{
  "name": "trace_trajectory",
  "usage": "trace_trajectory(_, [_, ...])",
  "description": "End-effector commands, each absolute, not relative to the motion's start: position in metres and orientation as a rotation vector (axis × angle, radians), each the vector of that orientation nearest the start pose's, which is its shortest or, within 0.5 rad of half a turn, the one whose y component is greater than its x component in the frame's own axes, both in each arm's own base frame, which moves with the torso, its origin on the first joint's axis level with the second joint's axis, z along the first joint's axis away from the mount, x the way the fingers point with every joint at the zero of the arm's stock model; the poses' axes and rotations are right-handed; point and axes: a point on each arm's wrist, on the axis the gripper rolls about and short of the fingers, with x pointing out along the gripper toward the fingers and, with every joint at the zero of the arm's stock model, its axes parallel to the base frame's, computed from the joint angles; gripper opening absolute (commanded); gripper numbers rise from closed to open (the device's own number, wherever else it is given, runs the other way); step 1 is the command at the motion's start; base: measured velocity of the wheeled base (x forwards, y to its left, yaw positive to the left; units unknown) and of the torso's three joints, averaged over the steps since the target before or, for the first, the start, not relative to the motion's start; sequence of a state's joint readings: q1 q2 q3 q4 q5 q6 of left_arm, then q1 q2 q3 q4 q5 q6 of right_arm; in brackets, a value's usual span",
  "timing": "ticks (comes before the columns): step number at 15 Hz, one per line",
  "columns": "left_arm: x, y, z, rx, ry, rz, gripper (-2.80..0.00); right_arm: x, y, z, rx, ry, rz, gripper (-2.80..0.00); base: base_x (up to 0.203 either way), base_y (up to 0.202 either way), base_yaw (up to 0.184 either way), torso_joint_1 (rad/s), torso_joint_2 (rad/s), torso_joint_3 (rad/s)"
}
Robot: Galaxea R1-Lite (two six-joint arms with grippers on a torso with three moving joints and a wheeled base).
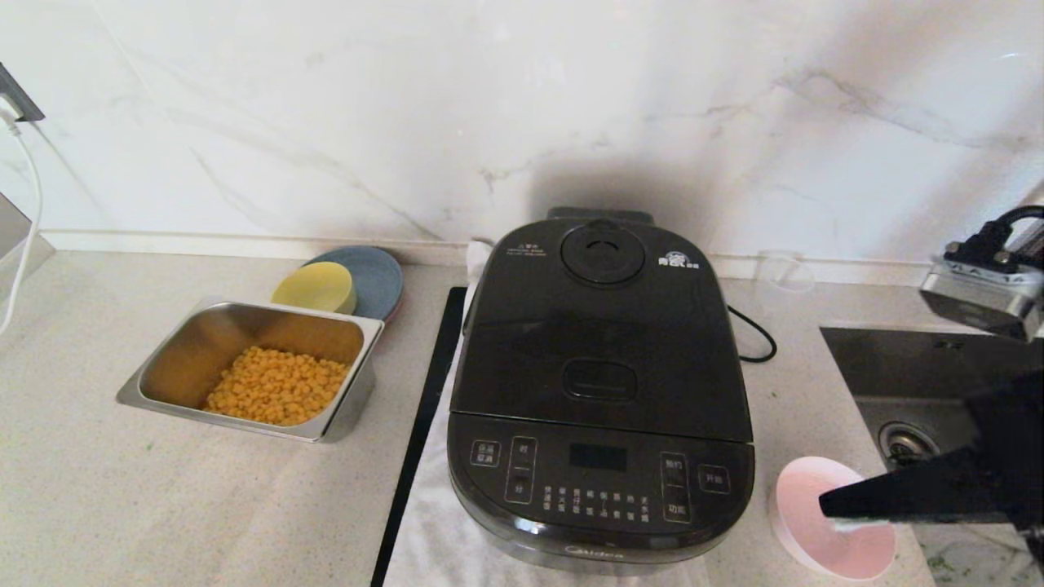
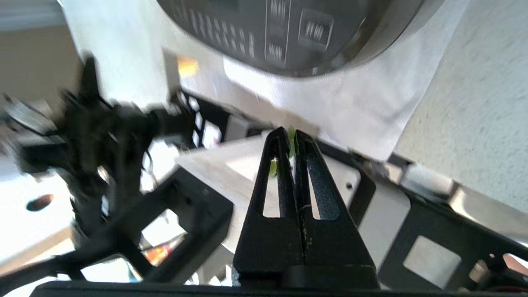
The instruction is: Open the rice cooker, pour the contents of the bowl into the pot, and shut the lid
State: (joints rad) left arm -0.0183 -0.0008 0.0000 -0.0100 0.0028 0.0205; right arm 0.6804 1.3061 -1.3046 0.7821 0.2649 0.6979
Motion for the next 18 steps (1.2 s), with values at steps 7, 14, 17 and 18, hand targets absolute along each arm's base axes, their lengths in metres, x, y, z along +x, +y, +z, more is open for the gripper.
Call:
trace_trajectory(7, [-0.022, 0.000, 0.074, 0.020, -0.005, -0.015, -2.80, 0.145, 0.146, 0.257, 0.349, 1.225, 0.559, -2.80, 0.000, 0.000, 0.000, 0.000, 0.00, 0.000])
trace_trajectory(14, [-0.022, 0.000, 0.074, 0.020, -0.005, -0.015, -2.80, 0.149, 0.158, 0.247, 0.340, 1.221, 0.586, -2.80, 0.000, 0.000, 0.000, 0.000, 0.00, 0.000])
trace_trajectory(17, [-0.022, 0.000, 0.074, 0.020, -0.005, -0.015, -2.80, 0.151, 0.161, 0.247, 0.340, 1.222, 0.583, -2.80, 0.000, 0.000, 0.000, 0.000, 0.00, 0.000])
trace_trajectory(18, [-0.022, 0.000, 0.074, 0.021, -0.005, -0.015, -2.80, 0.151, 0.160, 0.248, 0.343, 1.217, 0.584, -2.80, 0.000, 0.000, 0.000, 0.000, 0.00, 0.000])
